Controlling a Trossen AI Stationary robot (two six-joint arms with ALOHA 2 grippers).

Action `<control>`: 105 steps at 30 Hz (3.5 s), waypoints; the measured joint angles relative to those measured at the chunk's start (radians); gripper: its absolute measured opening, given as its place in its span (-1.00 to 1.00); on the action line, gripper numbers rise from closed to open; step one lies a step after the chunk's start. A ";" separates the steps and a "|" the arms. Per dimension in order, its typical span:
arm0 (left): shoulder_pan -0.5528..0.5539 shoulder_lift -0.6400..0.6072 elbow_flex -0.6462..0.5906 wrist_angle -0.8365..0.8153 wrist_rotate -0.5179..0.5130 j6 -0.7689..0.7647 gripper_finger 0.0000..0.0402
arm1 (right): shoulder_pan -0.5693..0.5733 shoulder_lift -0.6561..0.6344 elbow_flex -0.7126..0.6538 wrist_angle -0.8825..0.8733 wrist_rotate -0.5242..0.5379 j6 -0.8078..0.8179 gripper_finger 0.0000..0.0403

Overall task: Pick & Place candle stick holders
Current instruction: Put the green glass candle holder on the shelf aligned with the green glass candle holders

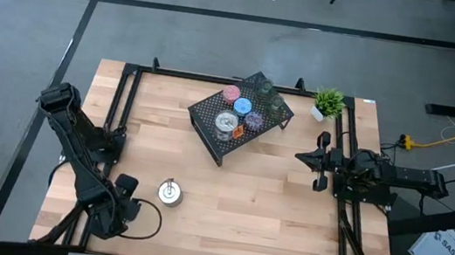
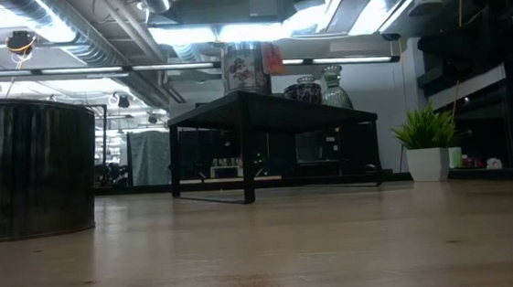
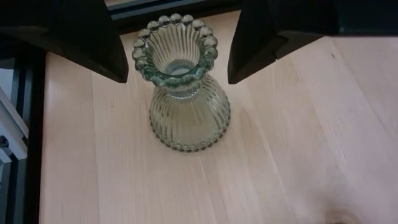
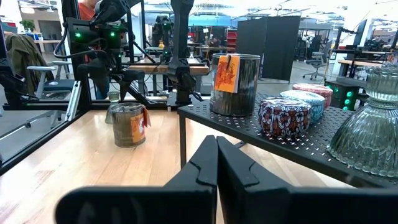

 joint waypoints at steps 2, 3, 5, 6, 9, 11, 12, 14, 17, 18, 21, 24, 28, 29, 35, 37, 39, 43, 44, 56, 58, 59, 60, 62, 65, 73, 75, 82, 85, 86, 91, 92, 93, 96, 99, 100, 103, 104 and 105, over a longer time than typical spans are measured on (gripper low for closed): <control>0.000 0.000 0.000 0.000 0.000 0.000 0.36 | 0.000 0.000 0.000 0.000 0.000 0.000 -1.00; 0.000 0.000 0.000 0.000 0.000 0.000 0.36 | 0.000 0.000 0.000 0.000 0.000 0.000 -1.00; 0.000 0.000 0.000 0.000 -0.001 0.000 0.34 | 0.000 0.000 0.000 0.000 0.000 0.000 -1.00; 0.000 0.000 0.000 0.000 -0.001 0.000 0.32 | 0.000 0.000 0.000 0.000 0.000 0.000 -1.00; 0.000 0.000 0.000 0.000 0.000 0.000 0.23 | 0.000 0.000 0.000 0.000 0.000 0.000 -1.00; 0.000 0.000 0.000 0.000 0.000 -0.003 0.16 | 0.000 0.000 0.000 0.000 0.000 0.000 -1.00; 0.000 0.000 0.000 0.000 0.000 -0.005 0.13 | 0.000 0.000 0.000 0.000 0.000 0.000 -1.00; 0.000 0.000 0.000 0.000 0.000 -0.005 0.08 | 0.000 0.000 0.000 0.000 0.000 0.000 -1.00; 0.000 0.000 0.000 0.000 0.000 -0.006 0.01 | 0.000 0.000 0.000 0.000 0.000 0.000 -1.00; 0.000 0.000 0.000 0.000 0.000 -0.006 0.00 | 0.000 0.000 0.000 0.000 0.000 0.000 -1.00; 0.000 0.000 0.000 0.000 0.001 -0.007 -0.04 | 0.000 0.000 0.000 0.000 0.000 0.000 -1.00; 0.000 0.000 0.001 0.000 0.001 -0.014 -0.07 | 0.000 0.000 0.000 0.000 0.000 0.000 -1.00; 0.000 -0.001 0.001 0.000 0.006 -0.025 -0.09 | 0.000 0.000 0.000 0.000 0.000 0.000 -1.00; 0.000 -0.003 0.001 0.000 0.006 -0.028 -0.09 | 0.000 0.000 0.000 0.000 0.000 0.000 -1.00; 0.027 -0.036 0.001 0.000 0.006 -0.053 -0.10 | 0.000 0.000 0.000 0.000 0.000 0.000 -1.00; 0.047 -0.051 0.001 -0.001 0.009 -0.054 -0.10 | 0.000 0.000 0.000 0.000 0.000 0.000 -1.00; 0.077 -0.068 0.001 -0.001 0.025 -0.054 -0.10 | 0.000 0.000 0.000 0.000 0.000 0.000 -1.00; 0.156 -0.110 0.001 -0.004 0.064 -0.060 -0.10 | 0.000 0.000 0.000 0.000 0.000 0.000 -1.00; 0.179 -0.122 0.001 -0.007 0.064 -0.061 -0.10 | 0.000 0.000 0.000 0.000 0.000 0.000 -1.00; 0.375 -0.242 0.001 -0.009 0.113 -0.061 -0.10 | 0.000 0.000 0.000 0.000 0.000 0.000 -1.00; 0.390 -0.257 0.002 -0.009 0.132 -0.063 -0.10 | 0.000 0.000 0.000 0.000 0.000 0.000 -1.00; 0.396 -0.265 0.002 -0.009 0.136 -0.068 -0.10 | 0.000 0.000 0.000 0.000 0.000 0.000 -1.00; 0.403 -0.272 0.002 -0.010 0.137 -0.070 -0.10 | 0.000 0.000 0.000 0.000 0.000 0.000 -1.00; 0.419 -0.281 0.015 -0.030 0.136 -0.071 -0.10 | 0.000 0.000 0.000 0.000 0.000 0.000 -1.00; 0.454 -0.290 0.051 -0.075 0.127 -0.060 -0.10 | 0.000 0.000 0.000 0.000 0.000 0.000 -1.00; 0.600 -0.291 0.165 -0.204 0.051 0.006 -0.10 | 0.000 0.000 0.000 0.000 0.000 0.000 -1.00; 0.647 -0.291 0.187 -0.208 0.029 0.036 -0.10 | 0.000 0.000 0.000 0.000 0.000 0.000 -1.00; 0.822 -0.291 0.255 -0.251 0.015 0.124 -0.10 | 0.000 0.000 0.000 0.000 0.000 0.000 -1.00; 0.902 -0.290 0.280 -0.251 0.010 0.171 -0.10 | 0.000 0.000 0.000 0.000 0.000 0.000 -1.00; 0.928 -0.290 0.290 -0.252 0.011 0.189 -0.10 | 0.000 0.000 0.000 0.000 0.000 0.000 -1.00; 1.058 -0.282 0.347 -0.252 -0.004 0.283 -0.10 | 0.000 0.000 0.000 0.000 0.000 0.000 -1.00; 1.084 -0.278 0.360 -0.256 -0.007 0.302 -0.10 | 0.000 0.000 0.000 0.000 0.000 0.000 -1.00; 1.109 -0.273 0.374 -0.262 -0.010 0.321 -0.10 | 0.000 0.000 0.000 0.000 0.000 0.000 -1.00; 1.179 -0.251 0.413 -0.270 -0.031 0.377 -0.10 | 0.000 0.000 0.000 0.000 0.000 0.000 -1.00; 1.246 -0.219 0.455 -0.272 -0.054 0.433 -0.10 | 0.000 0.000 0.000 0.000 0.000 0.000 -1.00; 1.268 -0.209 0.468 -0.271 -0.056 0.451 -0.10 | 0.000 0.000 0.000 0.000 0.000 0.000 -1.00; 1.331 -0.165 0.516 -0.272 -0.055 0.504 -0.10 | 0.000 0.000 0.000 0.000 0.000 0.000 -1.00; 1.351 -0.147 0.534 -0.272 -0.055 0.521 -0.10 | 0.000 0.000 0.000 0.000 0.000 0.000 -1.00; 1.370 -0.131 0.552 -0.272 -0.055 0.536 -0.10 | 0.000 0.000 0.000 0.000 0.000 0.000 -1.00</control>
